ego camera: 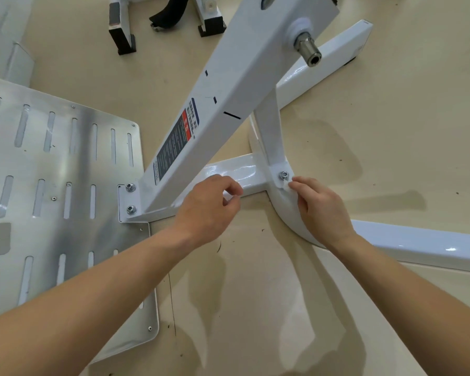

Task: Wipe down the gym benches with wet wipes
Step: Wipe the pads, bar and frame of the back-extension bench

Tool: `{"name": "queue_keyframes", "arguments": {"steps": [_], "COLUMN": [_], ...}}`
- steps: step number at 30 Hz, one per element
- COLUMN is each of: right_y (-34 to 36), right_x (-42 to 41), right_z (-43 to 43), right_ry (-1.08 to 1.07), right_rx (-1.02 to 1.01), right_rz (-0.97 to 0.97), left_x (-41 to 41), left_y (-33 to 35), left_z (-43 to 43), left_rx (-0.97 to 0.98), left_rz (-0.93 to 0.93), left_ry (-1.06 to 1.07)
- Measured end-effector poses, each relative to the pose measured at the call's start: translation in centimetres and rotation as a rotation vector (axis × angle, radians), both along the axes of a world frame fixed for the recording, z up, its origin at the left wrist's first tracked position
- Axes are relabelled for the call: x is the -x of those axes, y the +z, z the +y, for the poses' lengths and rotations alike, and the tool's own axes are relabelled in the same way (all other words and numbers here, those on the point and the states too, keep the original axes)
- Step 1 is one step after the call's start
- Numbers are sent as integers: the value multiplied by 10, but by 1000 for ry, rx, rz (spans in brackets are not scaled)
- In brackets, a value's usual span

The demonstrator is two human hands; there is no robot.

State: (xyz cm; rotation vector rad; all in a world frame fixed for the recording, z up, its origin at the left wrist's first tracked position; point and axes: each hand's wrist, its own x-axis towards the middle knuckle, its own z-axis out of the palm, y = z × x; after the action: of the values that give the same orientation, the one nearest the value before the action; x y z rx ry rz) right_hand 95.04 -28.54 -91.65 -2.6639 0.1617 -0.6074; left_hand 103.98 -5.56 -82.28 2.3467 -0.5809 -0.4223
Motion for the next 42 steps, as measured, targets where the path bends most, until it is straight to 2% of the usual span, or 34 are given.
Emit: {"name": "queue_keyframes", "arguments": {"steps": [5,8,12,16,22,29,34,36,38,40,42], "right_y": [-25,-31,-28,-20,-24,-23,-2,9,19,34,55], "right_x": [10,33,55,27,63,30,45,30,13,-5,-27], "right_z": [6,11,11,9,2,2,-23,-30,-27,-16,0], "right_ry": [56,118,64,8,133,180,371,379,319,234,146], "right_rx": [125,254,373,365,384,378,445,378,216,39,-83], "right_rz": [41,141,299,430,310,234,105,170,239,169,8], "left_x": [5,5,0,-4,2,3,2,0,-2,-5,-8], "left_y": [-18,-25,-32,-40,-46,-42,-37,-38,-39,-41,-42], "left_z": [-1,-4,-9,-14,-14,-18,-17,-15,-14,-13,-12], "left_rx": [-116,-132,-131,-149,-169,-203,-205,-204,-198,-192,-184], "left_rz": [42,77,84,92,122,148,160,164,138,117,124], "left_ry": [-80,-99,-102,-80,-123,-141,-138,-124,-126,-125,-121]}}
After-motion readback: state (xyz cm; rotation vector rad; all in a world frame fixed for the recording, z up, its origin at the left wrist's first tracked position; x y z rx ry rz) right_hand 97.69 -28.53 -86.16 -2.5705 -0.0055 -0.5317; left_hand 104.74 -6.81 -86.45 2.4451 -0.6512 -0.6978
